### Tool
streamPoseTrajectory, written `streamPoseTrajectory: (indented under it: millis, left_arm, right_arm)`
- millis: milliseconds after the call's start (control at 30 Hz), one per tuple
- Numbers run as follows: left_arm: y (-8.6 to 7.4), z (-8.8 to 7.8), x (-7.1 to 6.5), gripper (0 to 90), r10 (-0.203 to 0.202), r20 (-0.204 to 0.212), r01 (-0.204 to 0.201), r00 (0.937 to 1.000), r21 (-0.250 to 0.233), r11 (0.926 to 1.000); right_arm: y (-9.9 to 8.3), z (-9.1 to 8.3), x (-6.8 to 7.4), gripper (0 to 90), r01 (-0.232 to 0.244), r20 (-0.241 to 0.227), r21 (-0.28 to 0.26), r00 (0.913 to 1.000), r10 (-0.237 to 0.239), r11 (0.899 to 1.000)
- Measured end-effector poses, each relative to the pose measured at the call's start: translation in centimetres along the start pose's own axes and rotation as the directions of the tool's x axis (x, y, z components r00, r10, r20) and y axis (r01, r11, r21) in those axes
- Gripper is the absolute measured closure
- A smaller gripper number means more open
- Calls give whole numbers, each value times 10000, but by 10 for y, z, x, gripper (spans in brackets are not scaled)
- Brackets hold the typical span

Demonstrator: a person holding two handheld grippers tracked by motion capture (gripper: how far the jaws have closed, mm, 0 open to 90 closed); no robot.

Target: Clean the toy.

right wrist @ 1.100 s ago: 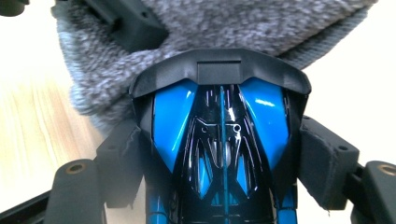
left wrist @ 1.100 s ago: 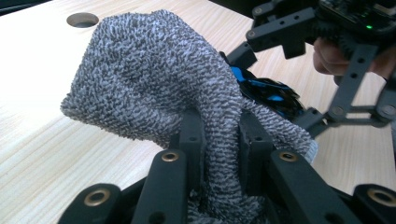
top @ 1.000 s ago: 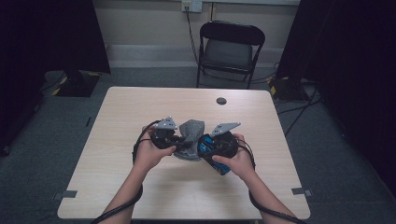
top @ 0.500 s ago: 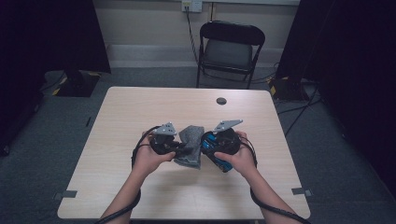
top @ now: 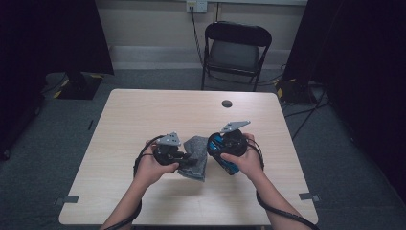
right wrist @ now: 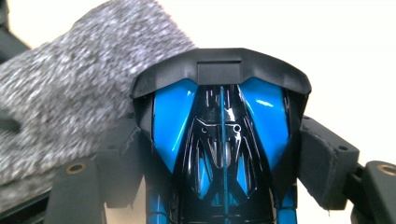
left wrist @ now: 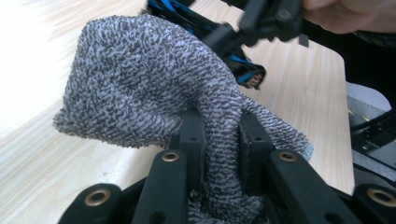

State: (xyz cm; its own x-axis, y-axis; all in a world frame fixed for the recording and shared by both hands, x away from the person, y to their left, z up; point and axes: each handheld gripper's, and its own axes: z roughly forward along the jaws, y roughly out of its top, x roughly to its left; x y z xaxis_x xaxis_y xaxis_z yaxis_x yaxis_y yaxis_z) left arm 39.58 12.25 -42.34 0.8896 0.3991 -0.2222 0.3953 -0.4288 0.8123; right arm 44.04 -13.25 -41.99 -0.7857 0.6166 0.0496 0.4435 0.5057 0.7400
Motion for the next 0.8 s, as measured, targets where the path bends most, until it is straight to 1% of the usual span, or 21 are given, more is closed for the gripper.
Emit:
streamPoseTrajectory:
  millis: [33, 167, 267, 367, 400, 433, 467, 533, 633, 667, 700, 733, 800]
  left_arm:
    - [-1, 0, -1, 752, -3, 47, 3, 10000, -25, 10000]
    - [-3, -1, -3, 752, 39, 132, -39, 9999, 40, 10000]
    - [-7, -5, -1, 752, -139, 102, 139, 9999, -53, 9999]
    - [-11, -11, 3, 752, -245, -56, 245, 9997, -109, 9996]
    - [-11, -14, 4, 750, -355, -129, 352, 9993, -204, 9992]
    - [-11, -17, 6, 750, -421, -231, 414, 9988, -293, 9987]
    - [-10, -21, 8, 750, -466, -379, 453, 9982, -345, 9984]
    - [-6, -27, 13, 750, -674, -655, 629, 9956, -677, 9957]
    - [2, -35, 21, 748, -836, -1186, 729, 9894, -920, 9931]
    - [5, -37, 23, 748, -902, -1312, 772, 9872, -1011, 9919]
    - [5, -37, 23, 748, -902, -1312, 772, 9872, -1011, 9919]
    - [11, -39, 28, 748, -1019, -1564, 839, 9824, -1179, 9895]
    - [16, -40, 32, 748, -1144, -1830, 914, 9764, -1295, 9874]
  right_arm:
    - [0, 0, 0, 253, -11, -40, -8, 10000, 11, 10000]
    - [2, -1, -2, 253, -118, 36, -79, 9999, 118, 9999]
    - [1, -2, -3, 253, -140, 58, -86, 9999, 140, 9999]
    - [0, -4, -4, 253, -207, 53, -157, 9998, 208, 9997]
    - [-1, -5, -5, 253, -213, 16, -185, 9998, 213, 9996]
    - [-2, -5, -6, 253, -227, -21, -182, 9997, 226, 9996]
    - [-3, -6, -6, 253, -222, 41, -179, 9997, 222, 9996]
    - [-4, -7, -5, 253, -194, -54, -155, 9998, 193, 9997]
    - [-5, -8, -2, 253, -55, -148, -148, 9999, 53, 9999]
    - [-5, -8, 0, 253, -15, -185, -161, 9998, 12, 9999]
    - [-5, -8, 2, 253, 7, -253, -183, 9997, -12, 9998]
    - [-5, -8, 4, 253, 50, -285, -207, 9996, -56, 9998]
    - [-5, -7, 9, 253, 159, -410, -208, 9990, -168, 9997]
